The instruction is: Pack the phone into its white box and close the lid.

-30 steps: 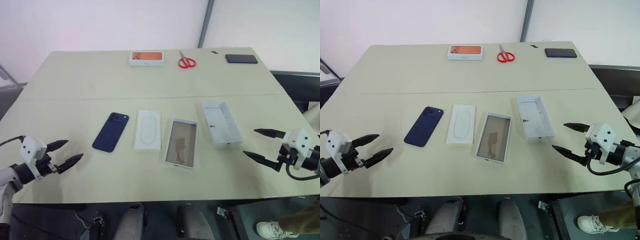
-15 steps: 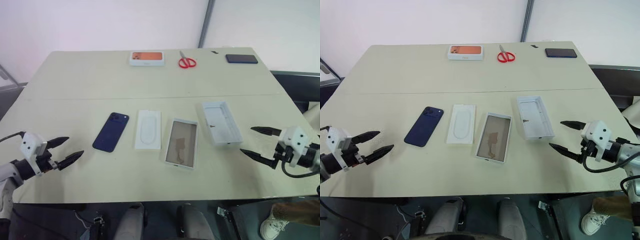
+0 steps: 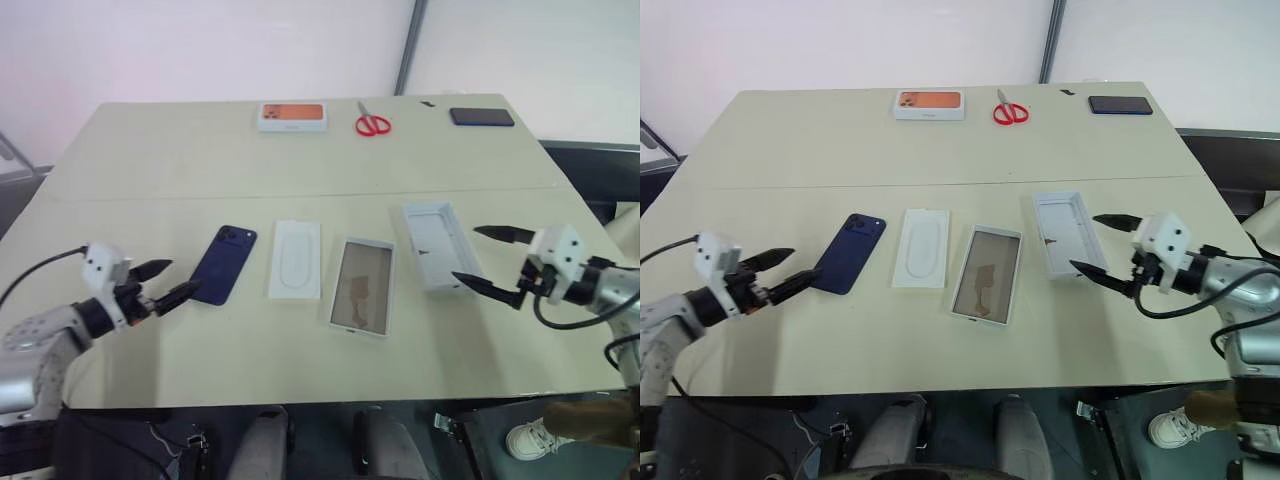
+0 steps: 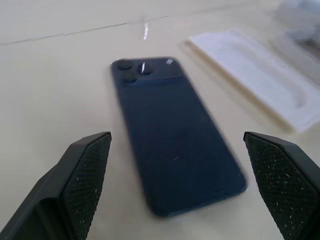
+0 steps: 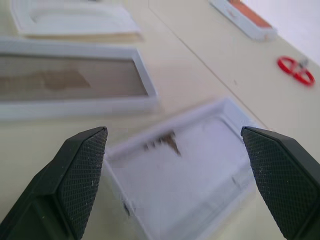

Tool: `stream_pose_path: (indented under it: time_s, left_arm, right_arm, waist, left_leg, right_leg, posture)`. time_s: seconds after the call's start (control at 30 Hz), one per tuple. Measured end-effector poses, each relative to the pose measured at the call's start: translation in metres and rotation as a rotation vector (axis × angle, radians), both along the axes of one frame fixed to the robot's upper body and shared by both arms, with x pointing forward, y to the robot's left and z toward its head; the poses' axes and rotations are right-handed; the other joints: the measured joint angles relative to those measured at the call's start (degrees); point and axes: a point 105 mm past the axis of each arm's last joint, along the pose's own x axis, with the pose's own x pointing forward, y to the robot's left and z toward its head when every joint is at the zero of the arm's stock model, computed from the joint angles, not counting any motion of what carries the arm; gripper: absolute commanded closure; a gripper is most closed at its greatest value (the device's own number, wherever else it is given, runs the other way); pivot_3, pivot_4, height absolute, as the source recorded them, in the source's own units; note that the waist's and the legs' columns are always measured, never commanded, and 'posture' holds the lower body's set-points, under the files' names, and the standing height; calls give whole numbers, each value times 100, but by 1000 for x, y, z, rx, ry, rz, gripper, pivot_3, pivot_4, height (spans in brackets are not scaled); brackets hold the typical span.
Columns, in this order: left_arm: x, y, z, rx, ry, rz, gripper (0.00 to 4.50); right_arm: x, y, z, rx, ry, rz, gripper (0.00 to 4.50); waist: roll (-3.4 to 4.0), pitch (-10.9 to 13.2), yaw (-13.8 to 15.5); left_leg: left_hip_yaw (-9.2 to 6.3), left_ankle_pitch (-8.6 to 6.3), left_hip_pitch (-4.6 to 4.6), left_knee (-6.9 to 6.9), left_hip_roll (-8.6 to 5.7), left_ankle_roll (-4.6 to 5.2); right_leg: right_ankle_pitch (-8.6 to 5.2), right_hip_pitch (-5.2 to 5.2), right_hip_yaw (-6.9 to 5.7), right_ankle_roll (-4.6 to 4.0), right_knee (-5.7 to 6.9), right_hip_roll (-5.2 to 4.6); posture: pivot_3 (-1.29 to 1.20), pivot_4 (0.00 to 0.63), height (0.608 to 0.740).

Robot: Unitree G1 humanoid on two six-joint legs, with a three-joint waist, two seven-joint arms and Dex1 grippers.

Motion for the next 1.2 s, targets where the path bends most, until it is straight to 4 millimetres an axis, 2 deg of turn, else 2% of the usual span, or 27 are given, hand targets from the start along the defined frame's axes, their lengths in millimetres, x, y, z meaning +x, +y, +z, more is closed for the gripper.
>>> stream_pose_path:
  time_s: [0.17, 0.27, 0.37, 0.5, 0.73, 0.87, 1.03, 1.2]
  left_arm:
    - [22, -23, 10, -76, 47, 33, 33]
    - [28, -42, 7, -112, 124, -1, 33]
    - [29, -59, -4, -108, 201, -35, 33]
    - [34, -77, -3, -121, 203, -67, 33]
    - [31, -90, -8, -198, 299, -108, 33]
    - [34, -100, -3, -263, 304, -134, 33]
    - [33, -110, -12, -257, 355, -129, 33]
    - [35, -112, -16, -243, 378, -99, 33]
  right_arm:
    - [12, 44, 3, 44, -20, 69, 23]
    - [17, 55, 5, 64, -34, 78, 23]
    - [18, 57, 3, 54, -31, 75, 23]
    - [18, 58, 2, 51, -30, 76, 23]
    - [17, 58, 0, 50, -30, 70, 23]
    - [17, 59, -3, 38, -29, 71, 23]
    - [17, 61, -2, 42, -40, 72, 23]
    - [18, 61, -1, 43, -49, 68, 23]
  waist:
    - [0, 0, 1]
    - [0, 0, 11]
    - [-2, 1, 3]
    - [-2, 1, 3]
    - [-1, 1, -11]
    - [-2, 1, 6]
    - [-2, 1, 3]
    - [-1, 1, -1]
  left_leg:
    - [1, 0, 0, 2, -4, 0]
    - [0, 0, -2, 2, -8, 0]
    - [0, 0, -2, 1, -9, 0]
    - [0, 0, -1, 3, -7, 0]
    - [0, 0, -1, 2, -7, 0]
    - [0, 1, -1, 6, -9, 0]
    - [-1, 1, -1, 5, -9, 0]
    - [-1, 1, 0, 5, -9, 0]
  right_leg:
    - [1, 0, 0, 2, 3, 3]
    - [1, 1, -1, 3, 2, 3]
    - [1, 0, -1, 4, 2, 3]
    - [1, 1, -2, 4, 5, 5]
    - [1, 0, -1, 4, 5, 7]
    - [1, 2, -1, 4, 4, 5]
    - [1, 2, -1, 4, 5, 6]
    - [1, 2, -1, 4, 6, 7]
  posture:
    - [0, 150, 740]
    - [0, 150, 740]
    - [0, 150, 740]
    - [0, 150, 740]
    - [0, 150, 740]
    - [0, 150, 740]
    - [0, 150, 740]
    - [0, 150, 740]
